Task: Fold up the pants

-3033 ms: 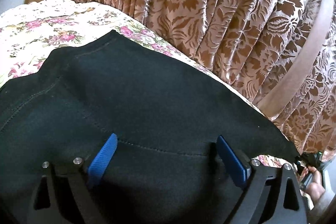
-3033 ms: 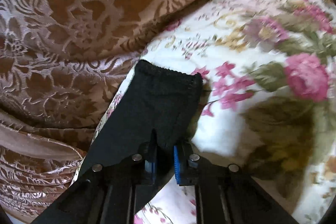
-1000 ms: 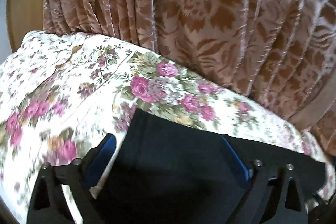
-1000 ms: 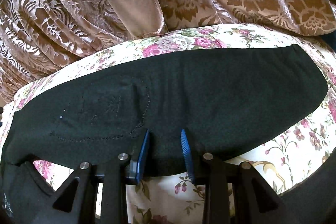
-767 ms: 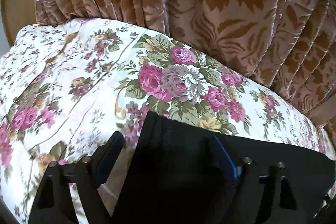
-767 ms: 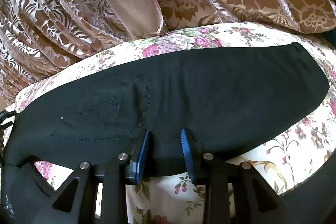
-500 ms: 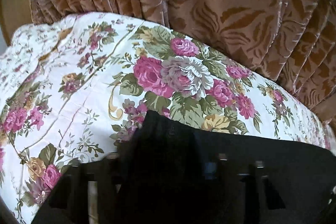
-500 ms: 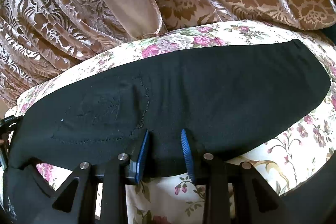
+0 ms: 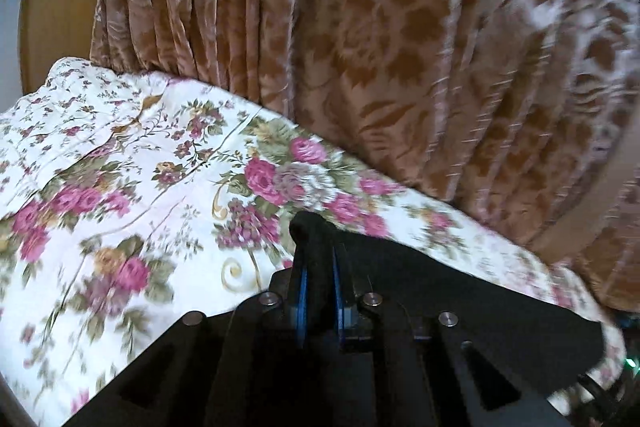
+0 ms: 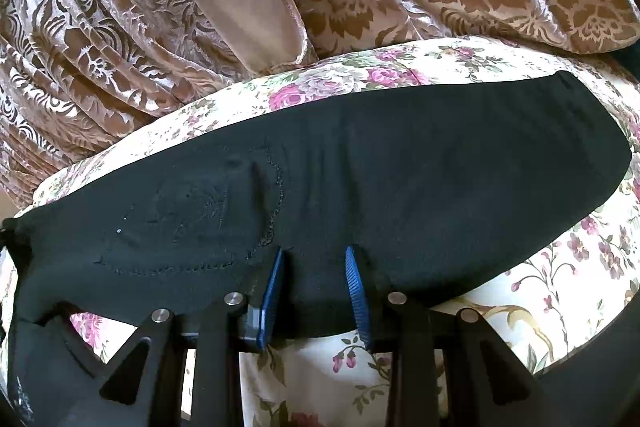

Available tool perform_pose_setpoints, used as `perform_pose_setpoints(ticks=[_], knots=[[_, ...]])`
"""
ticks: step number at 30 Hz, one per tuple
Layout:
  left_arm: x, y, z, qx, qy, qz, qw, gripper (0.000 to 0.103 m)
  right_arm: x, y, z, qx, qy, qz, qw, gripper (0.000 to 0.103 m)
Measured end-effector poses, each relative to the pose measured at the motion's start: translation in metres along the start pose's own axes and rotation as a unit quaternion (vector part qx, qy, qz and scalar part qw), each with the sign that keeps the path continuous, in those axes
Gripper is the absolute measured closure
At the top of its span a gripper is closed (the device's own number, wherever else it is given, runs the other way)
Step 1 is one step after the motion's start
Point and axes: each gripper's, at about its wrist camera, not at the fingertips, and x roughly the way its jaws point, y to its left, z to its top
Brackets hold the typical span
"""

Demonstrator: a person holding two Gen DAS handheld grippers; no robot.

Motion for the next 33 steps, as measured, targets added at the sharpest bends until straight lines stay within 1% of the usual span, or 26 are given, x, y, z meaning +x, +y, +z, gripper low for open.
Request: perform_pose_setpoints(ticks=[4, 7, 12, 13, 15, 18, 20, 22, 25, 27, 28, 29, 31, 33], knots=[[-0.050, 0.000, -0.028, 0.003, -0.018, -0.022, 0.9996, 0.093, 0.000, 0.000, 0.000, 0.000, 0.000, 0.001, 1.000, 0.071], [-0.086, 0.000, -0.053, -0.003, -0.041, -0.036, 0.9985, 0.093, 0.000, 0.000, 0.000, 0.000, 0.001, 0.000, 1.000, 0.071], [-0.118, 0.013, -0.096, -0.049, -0.064, -0.050, 0.9955, 0.093, -0.001, 0.000, 0.000, 0.002, 0.001, 0.002, 1.000, 0.071], [-0.119, 0.015, -0.102, -0.054, -0.062, -0.049, 0.9954, 0.093, -0.001, -0.001, 0.000, 0.003, 0.001, 0.003, 1.000, 0.071], [-0.119, 0.020, -0.120, -0.065, -0.052, -0.033, 0.9960, 0.093, -0.001, -0.001, 0.000, 0.003, 0.001, 0.003, 1.000, 0.071], [-0.109, 0.031, -0.141, -0.088, -0.034, -0.018, 0.9954, 0.093, -0.001, 0.000, 0.000, 0.000, 0.002, -0.001, 1.000, 0.071], [-0.104, 0.037, -0.149, -0.099, -0.036, -0.022, 0.9943, 0.093, -0.001, 0.003, 0.000, -0.007, 0.004, -0.010, 1.000, 0.071], [-0.099, 0.041, -0.155, -0.120, -0.035, -0.028, 0.9917, 0.093, -0.001, 0.006, 0.001, -0.014, 0.009, -0.019, 1.000, 0.071], [-0.099, 0.038, -0.157, -0.112, -0.039, -0.025, 0.9926, 0.093, -0.001, 0.013, 0.007, -0.028, 0.028, -0.040, 0.998, 0.071], [-0.099, 0.037, -0.158, -0.106, -0.039, -0.028, 0.9932, 0.093, -0.003, 0.021, 0.017, -0.043, 0.055, -0.061, 0.996, 0.071], [-0.098, 0.038, -0.158, -0.106, -0.040, -0.031, 0.9930, 0.093, -0.007, 0.025, 0.021, -0.040, 0.059, -0.059, 0.996, 0.071], [-0.099, 0.039, -0.159, -0.109, -0.042, -0.032, 0.9927, 0.093, -0.012, 0.027, 0.027, -0.029, 0.059, -0.043, 0.997, 0.071], [-0.099, 0.040, -0.159, -0.112, -0.043, -0.036, 0.9921, 0.093, -0.021, 0.035, 0.041, 0.002, 0.058, 0.006, 0.998, 0.070], [-0.099, 0.041, -0.159, -0.113, -0.044, -0.039, 0.9918, 0.093, -0.023, 0.050, 0.058, 0.026, 0.065, 0.050, 0.996, 0.065]])
